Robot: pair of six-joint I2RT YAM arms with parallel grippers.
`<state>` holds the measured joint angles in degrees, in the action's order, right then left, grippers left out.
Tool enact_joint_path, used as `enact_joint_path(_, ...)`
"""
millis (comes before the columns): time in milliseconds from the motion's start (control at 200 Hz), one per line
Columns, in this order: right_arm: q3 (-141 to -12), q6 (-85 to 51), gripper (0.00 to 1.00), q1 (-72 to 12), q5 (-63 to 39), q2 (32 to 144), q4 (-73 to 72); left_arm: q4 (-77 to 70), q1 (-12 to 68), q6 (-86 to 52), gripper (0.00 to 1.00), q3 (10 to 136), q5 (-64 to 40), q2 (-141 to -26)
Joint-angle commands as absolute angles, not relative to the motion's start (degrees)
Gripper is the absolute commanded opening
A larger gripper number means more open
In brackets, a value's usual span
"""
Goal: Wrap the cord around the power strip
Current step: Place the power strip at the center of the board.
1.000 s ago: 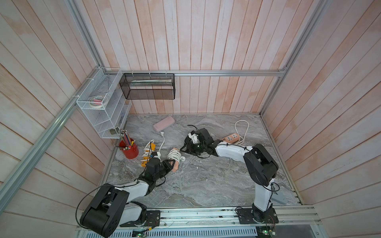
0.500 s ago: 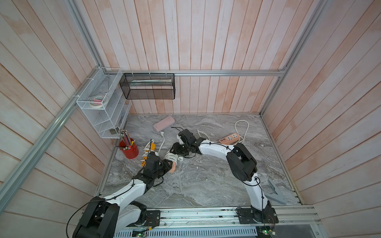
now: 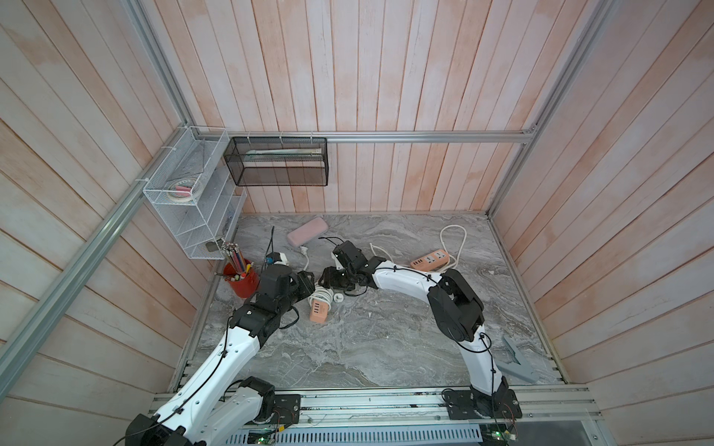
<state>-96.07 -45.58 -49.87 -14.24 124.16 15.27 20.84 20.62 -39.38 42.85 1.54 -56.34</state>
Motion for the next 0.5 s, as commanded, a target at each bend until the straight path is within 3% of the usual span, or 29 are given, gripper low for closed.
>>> enact_joint_path(0, -96.88, -43.22, 0.63, -48.15, -13.96, 119.16, 17.33, 21.71, 20.49, -33.4, 0.58, 45.11, 1.44, -58.42)
enact_joint_path(245, -88.84, -38.58, 0.64, -40.05, -7.19, 108.61, 21.99, 17.63, 20.74, -27.24, 0.58, 49.58, -1.13, -62.51)
enact_joint_path(495, -74.13, -34.51, 0.67, -16.31, 5.96, 96.77, 27.21, 11.24, 24.91, -19.57, 0.56, 53.87, -4.77, -65.78)
